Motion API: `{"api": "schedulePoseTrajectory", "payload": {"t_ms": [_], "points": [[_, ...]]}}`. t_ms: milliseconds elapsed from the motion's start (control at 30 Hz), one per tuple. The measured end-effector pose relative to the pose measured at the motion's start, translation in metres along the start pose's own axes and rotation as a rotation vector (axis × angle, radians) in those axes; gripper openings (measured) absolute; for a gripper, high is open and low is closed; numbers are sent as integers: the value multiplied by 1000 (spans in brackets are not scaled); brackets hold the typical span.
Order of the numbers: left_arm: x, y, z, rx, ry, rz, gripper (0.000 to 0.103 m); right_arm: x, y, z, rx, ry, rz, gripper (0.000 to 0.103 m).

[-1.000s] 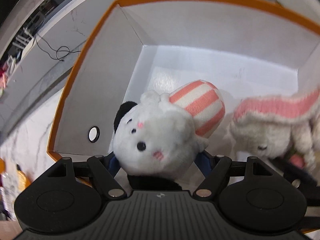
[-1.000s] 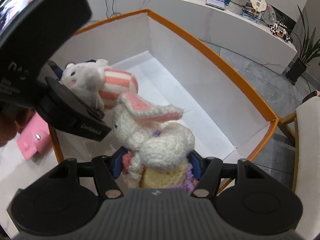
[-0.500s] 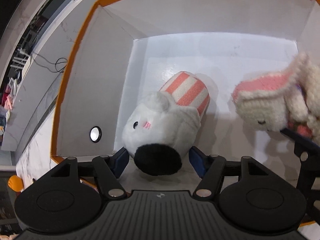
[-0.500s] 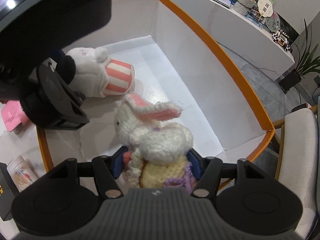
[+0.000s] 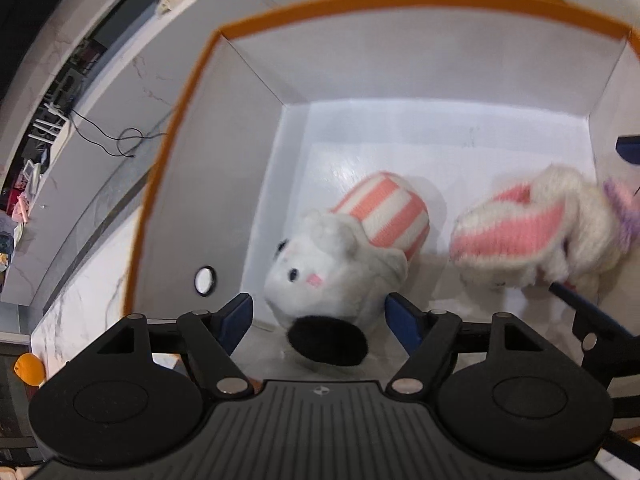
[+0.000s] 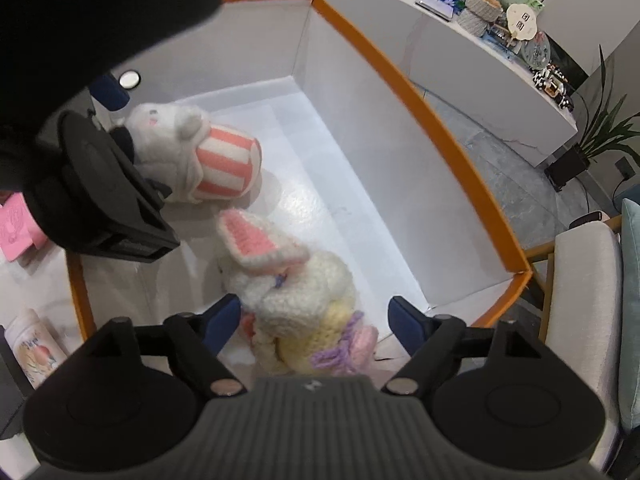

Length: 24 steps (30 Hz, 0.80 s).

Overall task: Organize objects
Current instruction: 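Open both grippers and withdraw them from the box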

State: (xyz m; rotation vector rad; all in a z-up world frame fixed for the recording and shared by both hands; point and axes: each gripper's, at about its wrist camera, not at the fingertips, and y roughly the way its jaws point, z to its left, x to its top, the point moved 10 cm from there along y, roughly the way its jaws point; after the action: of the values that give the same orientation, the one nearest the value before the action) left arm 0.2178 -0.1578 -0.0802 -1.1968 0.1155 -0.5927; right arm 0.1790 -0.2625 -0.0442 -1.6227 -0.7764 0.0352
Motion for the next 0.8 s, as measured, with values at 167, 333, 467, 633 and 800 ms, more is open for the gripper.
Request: {"api": "schedulePoseTrajectory", "payload": {"t_ms": [167,333,467,633,800], "points": [[0,-28,11,29,-60,-58,86,8,-19,-8,61,78,-55,89],[-12,-57,33,0,-201,-139,87,17,-51,-19,112,205,-148,89],[-47,-87,51,-69,-377,-188,87,29,-89,-29,157,312,-256,89],[-113,-149,64,-179,-679,-260,86,38,-154,-38,210,445,-419,94],[-157,-226,61,-267,-789,-357,86,28,-177,-41,150,531,-517,94]]}}
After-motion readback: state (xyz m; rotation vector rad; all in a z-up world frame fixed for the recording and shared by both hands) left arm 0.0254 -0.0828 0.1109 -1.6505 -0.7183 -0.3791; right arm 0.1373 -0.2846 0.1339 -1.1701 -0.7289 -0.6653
